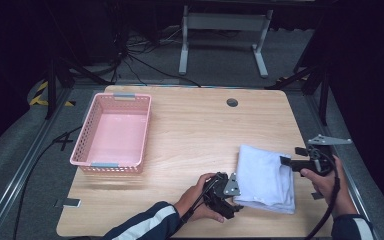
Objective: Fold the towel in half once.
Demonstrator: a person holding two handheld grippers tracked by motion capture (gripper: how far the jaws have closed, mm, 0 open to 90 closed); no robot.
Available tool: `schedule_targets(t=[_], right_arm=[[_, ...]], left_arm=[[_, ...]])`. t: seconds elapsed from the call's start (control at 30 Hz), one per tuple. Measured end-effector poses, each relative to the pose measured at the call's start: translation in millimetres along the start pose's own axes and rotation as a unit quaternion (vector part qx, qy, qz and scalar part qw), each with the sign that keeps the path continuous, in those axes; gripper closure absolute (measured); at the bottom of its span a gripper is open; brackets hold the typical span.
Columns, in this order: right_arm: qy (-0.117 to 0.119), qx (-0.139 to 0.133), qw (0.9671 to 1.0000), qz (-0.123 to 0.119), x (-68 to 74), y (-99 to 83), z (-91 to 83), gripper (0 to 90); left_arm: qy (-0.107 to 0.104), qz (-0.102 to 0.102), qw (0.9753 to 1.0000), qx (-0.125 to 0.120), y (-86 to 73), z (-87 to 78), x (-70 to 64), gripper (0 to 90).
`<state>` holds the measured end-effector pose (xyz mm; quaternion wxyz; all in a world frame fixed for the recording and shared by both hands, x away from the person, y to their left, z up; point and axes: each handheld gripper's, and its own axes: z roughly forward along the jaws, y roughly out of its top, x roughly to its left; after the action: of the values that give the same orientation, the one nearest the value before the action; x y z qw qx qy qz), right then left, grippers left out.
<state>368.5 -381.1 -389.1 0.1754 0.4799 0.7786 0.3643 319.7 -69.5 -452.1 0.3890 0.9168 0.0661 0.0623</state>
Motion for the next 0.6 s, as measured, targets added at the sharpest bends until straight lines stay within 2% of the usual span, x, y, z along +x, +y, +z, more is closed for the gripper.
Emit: schedule_targets(t=[0.03,0.07,0.1,0.13,0.17,0.23,0.27,0.33,0.37,0.47,0.5,0.53,0.57,0.6], right_arm=[[-0.009,0.013,0.9998,-0.009,1.9,0.3,8.3,20.0],[-0.009,0.013,0.9998,-0.009,1.9,0.3,8.3,20.0],[-0.017,0.025,0.9995,-0.009,0.6,-0.6,17.9,19.4],[-0.016,0.035,0.9992,-0.006,-2.6,-2.1,24.9,19.5],[-0.022,0.048,0.9986,-0.009,-6.7,-4.0,30.3,19.1],[-0.044,0.06,0.9972,0.003,-15.8,-9.6,37.5,15.9],[-0.034,0.083,0.9957,0.024,-25.0,-16.8,43.2,15.2],[-0.025,0.085,0.9956,0.03,-29.6,-22.3,48.4,12.4],[-0.025,0.084,0.9955,0.036,-31.6,-24.0,50.5,9.4],[-0.017,0.089,0.9949,0.043,-34.4,-26.7,55.0,8.1],[-0.017,0.089,0.9949,0.043,-34.4,-26.7,55.0,8.1],[-0.004,0.085,0.996,0.029,-34.4,-27.1,54.5,18.7],[-0.004,0.085,0.996,0.029,-34.4,-27.1,54.5,18.7],[0.027,0.074,0.9968,0.014,-31.1,-27.5,51.8,41.1]], left_arm=[[-0.01,-0.007,0.9999,0.0,-0.9,4.2,0.0,20.6],[-0.01,-0.007,0.9999,0.0,-0.9,4.2,0.0,20.6],[-0.005,-0.005,1.0,0.002,-1.0,8.4,-0.3,20.6],[-0.002,-0.007,0.9999,0.007,-1.2,11.6,-0.8,20.0],[-0.008,-0.012,0.9999,0.002,-1.3,15.1,-0.2,19.9],[-0.002,-0.008,0.9999,0.008,-0.2,20.1,-0.4,19.4],[-0.002,-0.013,0.9999,0.007,-0.5,23.5,-0.5,19.4],[-0.001,-0.022,0.9997,0.003,-1.0,26.2,1.8,19.5],[0.003,-0.02,0.9998,0.008,-0.3,26.5,3.2,21.5],[0.006,-0.018,0.9998,0.008,2.0,27.6,5.4,28.6],[0.006,-0.018,0.9998,0.008,2.0,27.6,5.4,34.1],[0.007,-0.026,0.9996,-0.001,1.9,28.8,6.0,36.4],[0.0,-0.029,0.9996,0.003,2.1,28.6,8.0,36.4],[0.003,-0.029,0.9996,-0.001,1.6,27.8,10.0,47.2]])
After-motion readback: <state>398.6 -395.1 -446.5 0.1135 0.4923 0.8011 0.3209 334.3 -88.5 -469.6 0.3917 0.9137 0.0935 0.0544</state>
